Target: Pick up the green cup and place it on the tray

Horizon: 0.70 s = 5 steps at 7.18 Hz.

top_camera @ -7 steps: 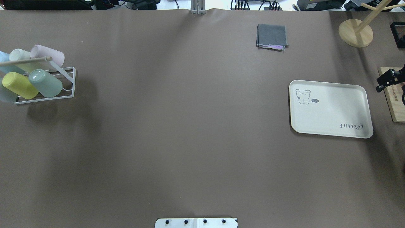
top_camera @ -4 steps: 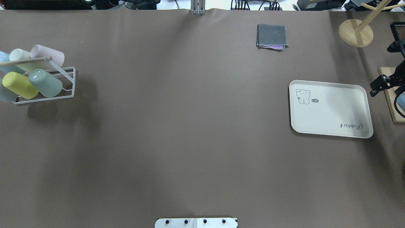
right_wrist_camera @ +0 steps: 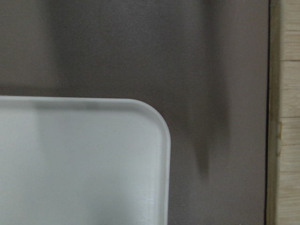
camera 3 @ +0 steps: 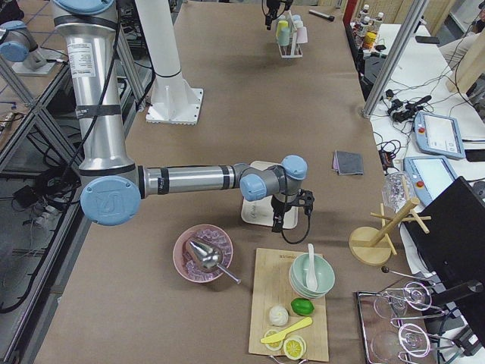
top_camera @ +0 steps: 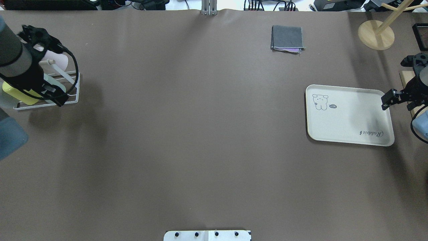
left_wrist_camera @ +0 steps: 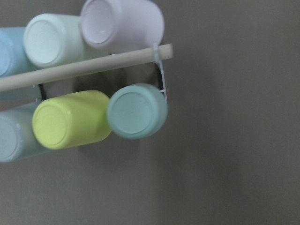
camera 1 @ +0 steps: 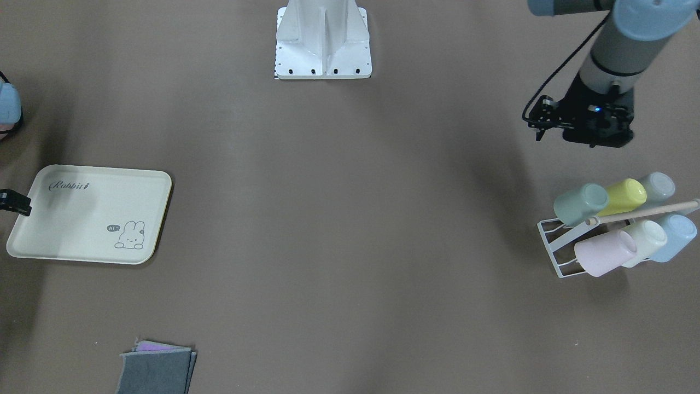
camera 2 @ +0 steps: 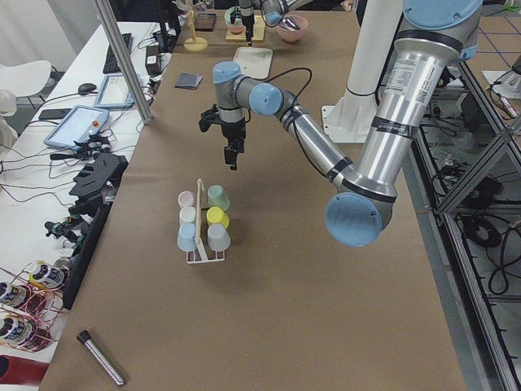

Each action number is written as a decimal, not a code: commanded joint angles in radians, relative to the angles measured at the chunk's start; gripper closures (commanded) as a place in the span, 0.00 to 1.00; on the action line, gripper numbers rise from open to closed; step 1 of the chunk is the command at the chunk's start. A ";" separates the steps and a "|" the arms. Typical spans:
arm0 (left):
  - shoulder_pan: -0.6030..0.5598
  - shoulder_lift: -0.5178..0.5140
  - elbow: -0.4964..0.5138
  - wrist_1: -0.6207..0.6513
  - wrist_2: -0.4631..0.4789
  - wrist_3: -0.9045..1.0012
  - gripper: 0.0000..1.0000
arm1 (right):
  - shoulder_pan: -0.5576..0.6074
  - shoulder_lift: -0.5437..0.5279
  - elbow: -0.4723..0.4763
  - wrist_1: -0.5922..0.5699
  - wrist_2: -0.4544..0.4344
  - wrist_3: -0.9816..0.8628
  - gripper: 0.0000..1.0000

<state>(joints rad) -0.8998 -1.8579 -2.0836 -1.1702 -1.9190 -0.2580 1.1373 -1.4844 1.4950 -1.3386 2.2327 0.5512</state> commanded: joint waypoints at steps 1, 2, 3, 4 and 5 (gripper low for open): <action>0.100 0.217 -0.003 -0.274 0.316 0.472 0.01 | -0.002 -0.011 -0.057 0.072 0.036 -0.002 0.31; 0.110 0.350 0.108 -0.630 0.352 0.623 0.01 | -0.002 -0.011 -0.059 0.076 0.038 -0.002 0.39; 0.136 0.418 0.167 -0.828 0.415 0.687 0.01 | -0.004 -0.011 -0.059 0.076 0.038 0.000 0.42; 0.163 0.422 0.149 -0.829 0.449 0.704 0.01 | -0.004 -0.011 -0.055 0.078 0.042 0.000 0.42; 0.164 0.430 0.104 -0.804 0.451 0.739 0.01 | -0.007 -0.011 -0.059 0.078 0.050 0.000 0.43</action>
<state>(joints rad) -0.7496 -1.4513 -1.9503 -1.9516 -1.4925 0.4303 1.1328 -1.4955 1.4385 -1.2623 2.2746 0.5505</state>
